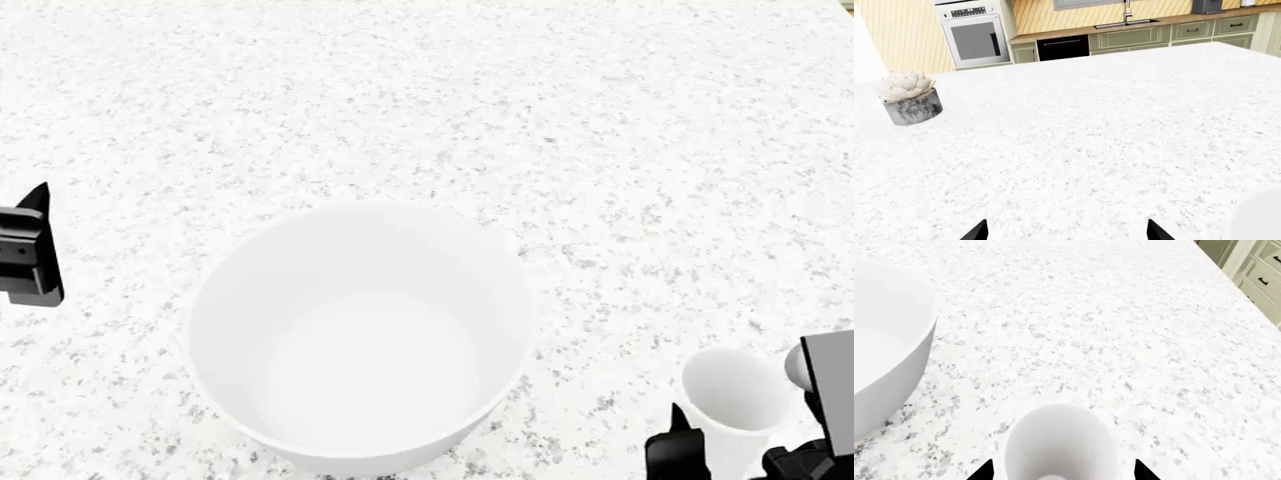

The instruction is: Place the cup inside the bowl on the dining table and move the bowl to any counter.

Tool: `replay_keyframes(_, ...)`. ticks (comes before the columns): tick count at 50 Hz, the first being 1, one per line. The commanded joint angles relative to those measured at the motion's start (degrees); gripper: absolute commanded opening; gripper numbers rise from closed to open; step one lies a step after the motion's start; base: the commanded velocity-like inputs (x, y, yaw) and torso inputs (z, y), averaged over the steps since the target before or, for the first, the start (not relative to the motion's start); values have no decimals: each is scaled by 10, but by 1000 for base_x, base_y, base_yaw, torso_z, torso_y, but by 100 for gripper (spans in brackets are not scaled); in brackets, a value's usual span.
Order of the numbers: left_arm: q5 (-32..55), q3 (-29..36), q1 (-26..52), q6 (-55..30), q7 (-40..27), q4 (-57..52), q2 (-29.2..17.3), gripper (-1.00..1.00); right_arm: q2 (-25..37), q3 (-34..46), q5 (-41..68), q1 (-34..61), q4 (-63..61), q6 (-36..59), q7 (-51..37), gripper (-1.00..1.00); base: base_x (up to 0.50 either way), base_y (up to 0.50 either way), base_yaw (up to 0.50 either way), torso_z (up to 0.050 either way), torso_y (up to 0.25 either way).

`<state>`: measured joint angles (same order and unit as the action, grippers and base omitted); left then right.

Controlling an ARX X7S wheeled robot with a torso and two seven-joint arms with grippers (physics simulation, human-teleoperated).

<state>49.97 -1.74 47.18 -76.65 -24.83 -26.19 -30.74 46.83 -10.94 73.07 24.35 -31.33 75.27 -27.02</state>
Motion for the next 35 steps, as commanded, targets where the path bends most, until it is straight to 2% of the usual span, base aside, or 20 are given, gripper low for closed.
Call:
replay_keyframes(1,6,-4,-3,1,0,0,-7,100,-10,33,-39,0,22,-27,31,100,0,0,0,0,0)
replay_keyframes(13,5,-1,-11,9,-2,2,-8,100,-13,52,-56,5,35,-41,43,100,0,0,0,0,0)
replay_keyframes(14,5,0,-12,11,-2,2,-8,100,-13,53,-56,5,35,-42,44,-100,0,0,0,0,0)
replay_keyframes(26,6,5,-10,13,-4,5,-8,100,-13,56,-63,10,35,-55,48,-100,0,0,0,0,0)
replay_keyframes(35,8,6,-14,17,-5,5,-10,100,-13,69,-44,116,25,-29,15,-100,0,0,0,0,0)
